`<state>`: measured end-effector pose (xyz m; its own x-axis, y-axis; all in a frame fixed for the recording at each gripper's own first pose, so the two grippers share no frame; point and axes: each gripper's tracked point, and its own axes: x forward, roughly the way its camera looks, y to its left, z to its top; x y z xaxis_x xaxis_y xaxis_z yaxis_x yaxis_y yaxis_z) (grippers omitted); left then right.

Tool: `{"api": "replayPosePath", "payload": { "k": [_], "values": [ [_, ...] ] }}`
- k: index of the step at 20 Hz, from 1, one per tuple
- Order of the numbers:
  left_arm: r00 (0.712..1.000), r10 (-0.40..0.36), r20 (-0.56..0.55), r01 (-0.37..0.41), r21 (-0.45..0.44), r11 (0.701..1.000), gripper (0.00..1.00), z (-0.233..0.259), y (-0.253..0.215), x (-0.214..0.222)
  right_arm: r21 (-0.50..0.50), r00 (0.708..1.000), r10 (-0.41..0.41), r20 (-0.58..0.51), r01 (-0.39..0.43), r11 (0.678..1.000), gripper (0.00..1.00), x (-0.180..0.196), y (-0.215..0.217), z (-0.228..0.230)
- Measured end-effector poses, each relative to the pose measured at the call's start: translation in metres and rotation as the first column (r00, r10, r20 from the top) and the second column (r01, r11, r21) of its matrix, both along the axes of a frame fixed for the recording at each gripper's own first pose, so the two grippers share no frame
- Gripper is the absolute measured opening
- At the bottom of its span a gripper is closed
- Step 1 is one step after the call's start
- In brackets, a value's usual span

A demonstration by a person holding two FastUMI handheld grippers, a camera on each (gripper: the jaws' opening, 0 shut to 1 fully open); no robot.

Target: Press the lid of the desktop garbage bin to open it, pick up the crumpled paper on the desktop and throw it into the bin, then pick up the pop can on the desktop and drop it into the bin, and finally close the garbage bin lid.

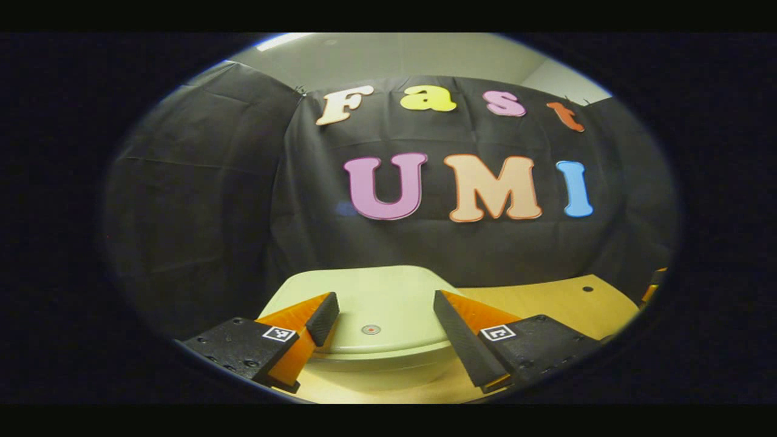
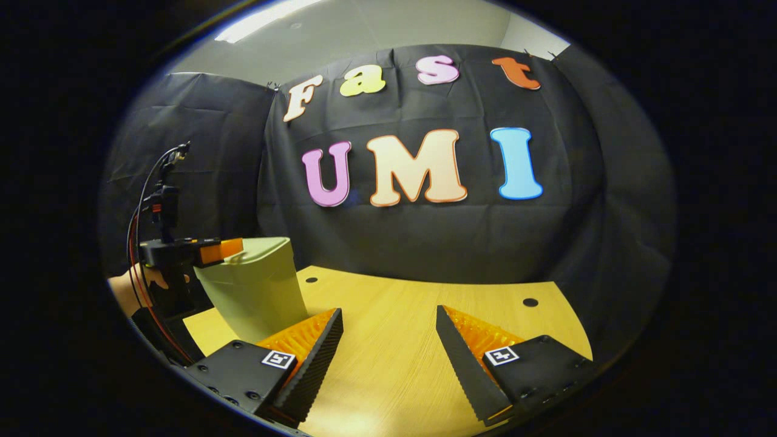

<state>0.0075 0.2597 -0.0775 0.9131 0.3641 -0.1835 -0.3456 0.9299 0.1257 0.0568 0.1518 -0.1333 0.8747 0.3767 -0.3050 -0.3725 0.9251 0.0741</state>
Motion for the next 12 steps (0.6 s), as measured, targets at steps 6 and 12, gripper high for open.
{"api": "replayPosePath", "payload": {
  "k": [6, 12],
  "values": [
    [0.98, -0.162, 0.119, 0.153, 0.085, 0.985, 0.93, 0.03, -0.088, 0.011, 0.036, 0.99, -0.077, 0.122, 0.073, 0.997, 0.97, 0.001, -0.035, 0.054],
    [0.936, -0.315, 0.156, 0.32, -0.007, 0.947, 0.92, 0.028, -0.178, 0.009, 0.097, 0.966, -0.133, 0.221, 0.114, 0.989, 0.96, -0.011, -0.07, 0.091]
  ]
}}
